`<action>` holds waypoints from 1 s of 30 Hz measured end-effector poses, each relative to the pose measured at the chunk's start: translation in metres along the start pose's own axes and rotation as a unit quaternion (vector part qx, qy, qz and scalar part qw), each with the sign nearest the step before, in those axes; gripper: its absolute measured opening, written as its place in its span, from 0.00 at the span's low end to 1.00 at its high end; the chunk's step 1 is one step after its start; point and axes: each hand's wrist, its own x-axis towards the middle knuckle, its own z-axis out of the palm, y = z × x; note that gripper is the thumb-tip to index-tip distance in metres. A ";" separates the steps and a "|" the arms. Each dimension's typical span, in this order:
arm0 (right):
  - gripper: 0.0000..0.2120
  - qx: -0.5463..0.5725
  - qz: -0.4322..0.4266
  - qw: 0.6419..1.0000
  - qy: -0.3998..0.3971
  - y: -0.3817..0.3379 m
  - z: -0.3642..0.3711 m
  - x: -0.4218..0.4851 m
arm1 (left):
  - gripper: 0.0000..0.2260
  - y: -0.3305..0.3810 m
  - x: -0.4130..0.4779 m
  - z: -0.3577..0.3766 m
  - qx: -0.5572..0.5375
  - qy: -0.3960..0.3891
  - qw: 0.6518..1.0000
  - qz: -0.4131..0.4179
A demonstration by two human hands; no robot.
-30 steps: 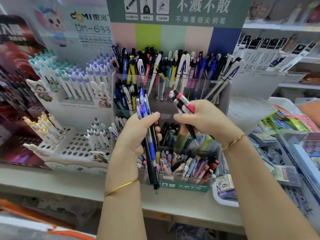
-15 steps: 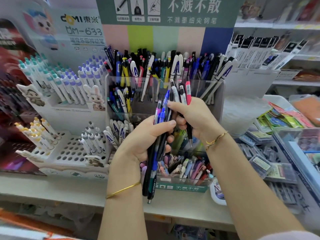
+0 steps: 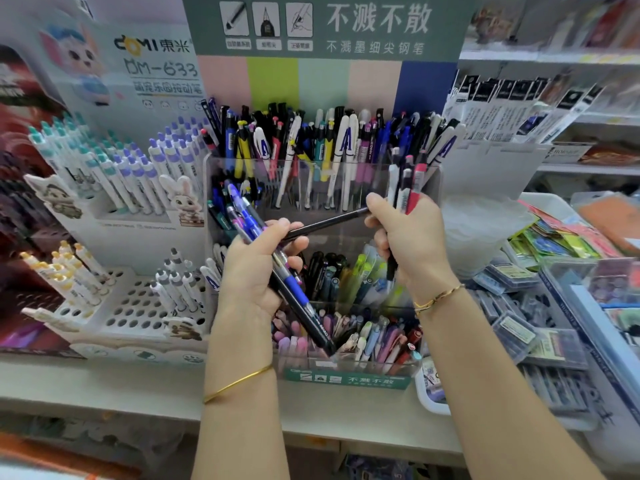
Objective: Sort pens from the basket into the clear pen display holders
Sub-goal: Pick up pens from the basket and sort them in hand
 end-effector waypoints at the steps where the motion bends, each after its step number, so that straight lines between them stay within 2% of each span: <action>1: 0.09 -0.084 -0.012 0.996 -0.001 0.001 -0.003 0.001 | 0.04 0.000 0.001 -0.001 0.020 0.022 0.999 0.021; 3: 0.15 -0.285 -0.067 0.956 0.011 -0.002 -0.010 0.004 | 0.06 0.000 0.005 -0.006 0.092 0.058 0.992 0.057; 5: 0.18 -0.445 -0.125 0.887 0.005 -0.012 -0.012 0.003 | 0.07 0.000 0.007 -0.011 0.155 0.065 0.983 0.076; 7: 0.18 -0.515 -0.176 0.838 -0.041 -0.023 -0.007 0.001 | 0.08 0.001 0.007 -0.011 0.189 0.040 0.979 0.071; 8: 0.18 -0.515 -0.186 0.833 -0.083 -0.027 -0.003 -0.001 | 0.07 0.000 0.006 -0.009 0.195 0.022 0.979 0.062; 11: 0.16 -0.417 -0.150 0.867 -0.227 -0.031 0.004 -0.006 | 0.06 -0.001 0.003 -0.003 0.180 -0.021 0.983 0.040; 14: 0.10 -0.297 -0.084 0.894 -0.325 -0.029 0.004 -0.010 | 0.05 -0.001 0.003 -0.003 0.177 -0.025 0.983 0.045; 17: 0.06 -0.247 -0.046 0.884 -0.393 -0.026 0.002 -0.011 | 0.04 -0.002 0.006 -0.004 0.175 -0.032 0.983 0.053; 19: 0.08 -0.255 -0.036 0.882 -0.394 -0.024 0.002 -0.013 | 0.06 -0.004 0.006 -0.002 0.157 -0.039 0.986 0.050; 21: 0.11 -0.233 -0.024 0.900 -0.368 -0.021 0.000 -0.013 | 0.08 -0.005 0.005 -0.001 0.137 -0.039 0.989 0.039; 24: 0.10 -0.095 0.034 0.938 -0.332 -0.019 -0.001 -0.010 | 0.10 -0.006 0.005 -0.001 0.148 -0.039 0.987 0.044; 26: 0.07 -0.010 0.067 0.942 -0.329 -0.019 0.003 -0.009 | 0.10 -0.008 0.005 0.003 0.162 -0.050 0.984 0.046; 30: 0.08 0.003 0.039 0.949 -0.314 -0.016 0.017 -0.017 | 0.15 -0.013 0.006 0.012 0.163 -0.018 0.985 0.060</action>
